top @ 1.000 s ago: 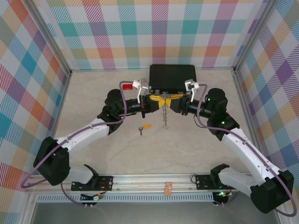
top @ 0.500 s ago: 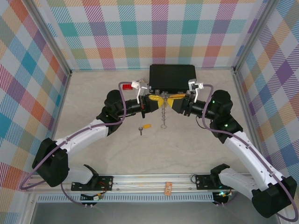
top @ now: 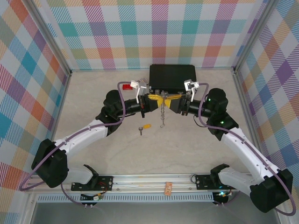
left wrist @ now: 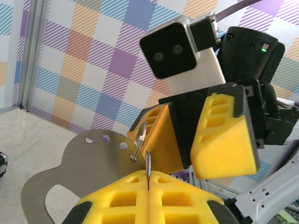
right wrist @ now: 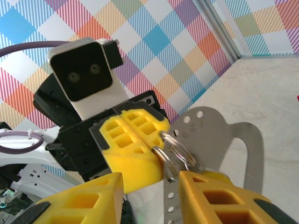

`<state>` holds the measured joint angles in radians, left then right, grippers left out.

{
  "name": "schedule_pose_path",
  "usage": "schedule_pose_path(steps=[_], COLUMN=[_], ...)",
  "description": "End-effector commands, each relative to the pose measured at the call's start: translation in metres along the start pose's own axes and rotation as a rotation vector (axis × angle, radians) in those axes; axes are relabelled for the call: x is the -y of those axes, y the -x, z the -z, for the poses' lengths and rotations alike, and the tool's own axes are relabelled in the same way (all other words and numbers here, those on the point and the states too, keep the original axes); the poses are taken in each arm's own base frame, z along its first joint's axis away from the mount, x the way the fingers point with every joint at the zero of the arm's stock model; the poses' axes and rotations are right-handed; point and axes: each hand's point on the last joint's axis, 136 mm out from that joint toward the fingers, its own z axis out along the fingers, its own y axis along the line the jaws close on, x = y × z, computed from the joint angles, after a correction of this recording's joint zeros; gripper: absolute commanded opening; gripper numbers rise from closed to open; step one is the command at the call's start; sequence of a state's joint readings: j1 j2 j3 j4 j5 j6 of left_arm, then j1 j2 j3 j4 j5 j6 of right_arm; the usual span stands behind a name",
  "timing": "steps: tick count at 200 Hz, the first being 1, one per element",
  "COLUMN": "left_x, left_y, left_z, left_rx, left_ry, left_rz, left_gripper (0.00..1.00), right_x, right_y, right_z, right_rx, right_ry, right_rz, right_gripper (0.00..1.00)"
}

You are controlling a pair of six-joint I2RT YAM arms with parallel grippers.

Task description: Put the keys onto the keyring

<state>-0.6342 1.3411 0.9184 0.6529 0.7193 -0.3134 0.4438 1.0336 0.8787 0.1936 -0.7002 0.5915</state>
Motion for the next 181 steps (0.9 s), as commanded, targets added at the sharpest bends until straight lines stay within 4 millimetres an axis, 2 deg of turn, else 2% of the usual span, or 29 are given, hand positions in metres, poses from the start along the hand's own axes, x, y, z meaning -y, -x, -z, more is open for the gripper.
schedule_pose_path(steps=[1,60,76,118,181], left_x=[0.013,0.015,0.015,0.014,0.011], left_y=[0.011,0.008,0.008,0.004,-0.003], left_z=[0.005,0.001,0.001,0.000,-0.001], left_rx=[0.032,0.017,0.016,-0.004,-0.031], left_ry=[-0.024,-0.063,-0.066,-0.068,-0.062], left_rz=[-0.049,-0.025,-0.023,-0.008,0.007], left_gripper=[0.00,0.00,0.00,0.00,0.00], right_x=[0.003,-0.002,-0.001,0.000,-0.004], right_y=[0.000,0.001,0.002,0.003,0.004], right_z=[0.000,-0.003,-0.004,-0.005,-0.003], right_rx=[0.012,-0.004,-0.004,0.001,0.012], right_ry=[-0.002,0.041,0.037,0.036,0.045], right_rz=[0.008,0.029,0.035,0.056,0.083], right_gripper=[0.34,0.30,0.24,0.19,0.19])
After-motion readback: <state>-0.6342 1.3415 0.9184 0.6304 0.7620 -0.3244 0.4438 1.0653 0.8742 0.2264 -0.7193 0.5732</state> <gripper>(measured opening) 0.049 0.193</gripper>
